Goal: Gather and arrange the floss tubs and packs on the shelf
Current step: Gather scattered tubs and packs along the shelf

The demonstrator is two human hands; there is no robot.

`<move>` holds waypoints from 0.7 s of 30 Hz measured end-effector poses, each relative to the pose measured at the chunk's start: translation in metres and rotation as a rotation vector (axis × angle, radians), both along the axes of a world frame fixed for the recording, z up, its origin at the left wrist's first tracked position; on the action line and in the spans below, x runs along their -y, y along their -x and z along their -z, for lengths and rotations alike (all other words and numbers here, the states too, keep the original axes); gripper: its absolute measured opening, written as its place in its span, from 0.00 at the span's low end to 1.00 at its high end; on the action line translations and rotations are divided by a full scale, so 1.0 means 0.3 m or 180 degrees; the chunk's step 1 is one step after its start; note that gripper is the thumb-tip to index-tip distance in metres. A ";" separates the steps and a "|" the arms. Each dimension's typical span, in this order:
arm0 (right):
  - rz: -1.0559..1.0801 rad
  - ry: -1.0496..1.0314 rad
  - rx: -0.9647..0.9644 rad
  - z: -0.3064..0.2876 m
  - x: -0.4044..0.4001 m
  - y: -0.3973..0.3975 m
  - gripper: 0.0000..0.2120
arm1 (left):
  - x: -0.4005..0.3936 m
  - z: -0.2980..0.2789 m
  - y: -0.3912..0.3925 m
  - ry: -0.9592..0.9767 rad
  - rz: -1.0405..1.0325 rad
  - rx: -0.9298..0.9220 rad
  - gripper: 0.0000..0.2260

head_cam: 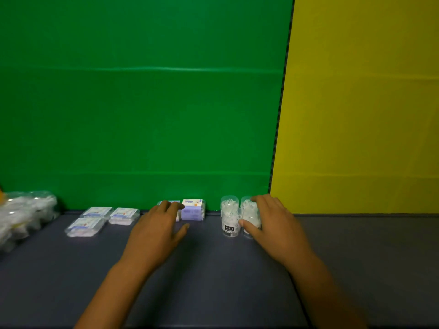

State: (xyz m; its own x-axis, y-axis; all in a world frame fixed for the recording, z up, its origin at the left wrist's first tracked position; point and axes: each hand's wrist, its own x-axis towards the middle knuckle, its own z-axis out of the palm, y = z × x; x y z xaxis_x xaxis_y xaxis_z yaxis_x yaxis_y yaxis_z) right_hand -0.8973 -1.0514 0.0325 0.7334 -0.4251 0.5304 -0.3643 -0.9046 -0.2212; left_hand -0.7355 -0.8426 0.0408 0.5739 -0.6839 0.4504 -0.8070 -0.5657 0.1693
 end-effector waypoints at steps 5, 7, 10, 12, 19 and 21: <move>-0.0272 -0.0042 -0.0295 0.031 -0.157 0.046 0.32 | -0.167 0.010 0.104 -0.0109 -0.0312 0.0029 0.23; -0.0356 -0.0103 -0.0387 0.044 -0.216 0.044 0.34 | -0.244 0.018 0.129 -0.0162 -0.0433 -0.0010 0.24; -0.0587 -0.0128 -0.0412 0.039 -0.311 0.020 0.34 | -0.366 0.018 0.140 -0.0220 -0.0680 0.0058 0.25; -0.0743 -0.0100 -0.0445 0.026 -0.381 0.000 0.35 | -0.450 0.013 0.143 -0.0226 -0.0815 0.0134 0.25; -0.1178 0.0063 -0.0567 -0.025 -0.617 -0.092 0.37 | -0.718 -0.009 0.144 -0.0042 -0.1178 0.0156 0.26; -0.1291 0.0105 -0.0514 -0.041 -0.700 -0.131 0.36 | -0.810 -0.007 0.139 -0.0011 -0.1296 0.0155 0.26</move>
State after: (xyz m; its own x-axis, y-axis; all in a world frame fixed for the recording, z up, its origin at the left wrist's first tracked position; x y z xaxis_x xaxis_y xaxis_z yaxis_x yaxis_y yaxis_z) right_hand -0.8578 -0.8416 0.0449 0.9122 -0.0701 0.4036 -0.0056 -0.9873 -0.1589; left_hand -0.7773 -0.5996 0.0428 0.7762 -0.4068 0.4818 -0.5241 -0.8411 0.1341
